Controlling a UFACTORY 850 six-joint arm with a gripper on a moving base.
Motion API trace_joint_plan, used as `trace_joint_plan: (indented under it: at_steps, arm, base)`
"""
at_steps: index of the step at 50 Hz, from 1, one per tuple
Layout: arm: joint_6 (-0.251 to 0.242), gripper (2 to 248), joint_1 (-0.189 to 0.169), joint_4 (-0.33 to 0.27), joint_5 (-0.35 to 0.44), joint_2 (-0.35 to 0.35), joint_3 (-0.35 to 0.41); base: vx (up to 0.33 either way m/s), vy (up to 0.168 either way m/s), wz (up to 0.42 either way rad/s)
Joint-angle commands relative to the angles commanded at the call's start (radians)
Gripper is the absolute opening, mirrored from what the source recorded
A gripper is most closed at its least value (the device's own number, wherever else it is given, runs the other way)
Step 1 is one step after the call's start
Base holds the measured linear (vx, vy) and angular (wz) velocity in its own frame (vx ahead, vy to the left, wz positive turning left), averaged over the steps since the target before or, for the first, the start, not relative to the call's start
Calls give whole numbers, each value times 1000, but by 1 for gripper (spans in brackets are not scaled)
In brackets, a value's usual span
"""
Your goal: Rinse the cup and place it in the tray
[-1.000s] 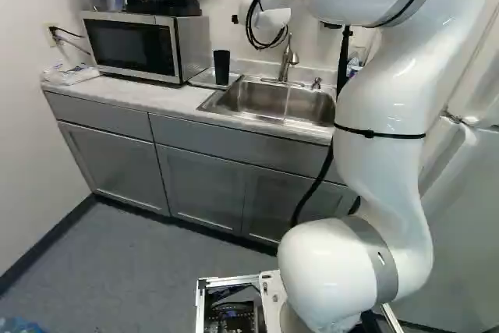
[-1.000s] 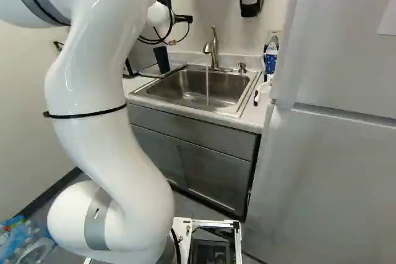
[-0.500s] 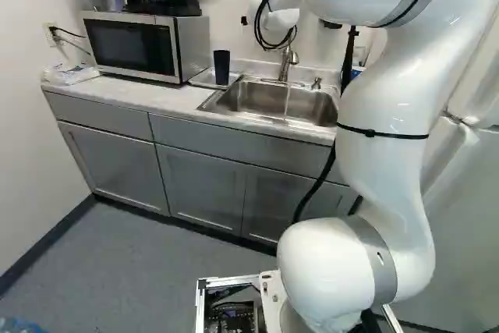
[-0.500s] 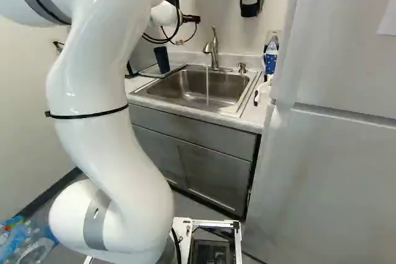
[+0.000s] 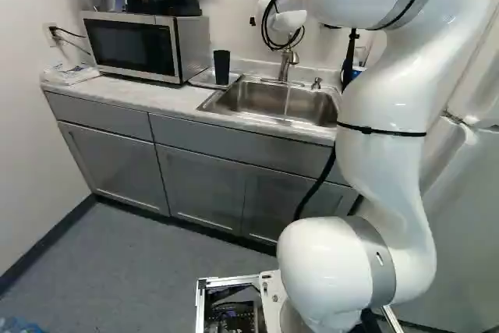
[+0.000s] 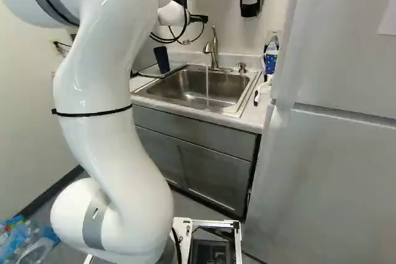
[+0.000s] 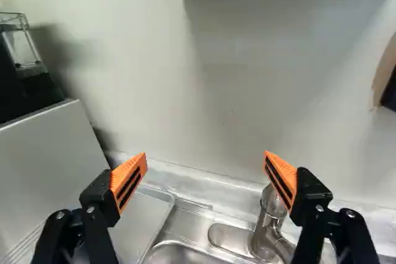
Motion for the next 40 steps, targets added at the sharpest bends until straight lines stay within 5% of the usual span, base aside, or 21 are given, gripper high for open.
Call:
trace_joint_plan:
  at_steps: [40]
  arm:
    - [0,247,-41,0,-22,-104,-124]
  base:
    - [0,0,0]
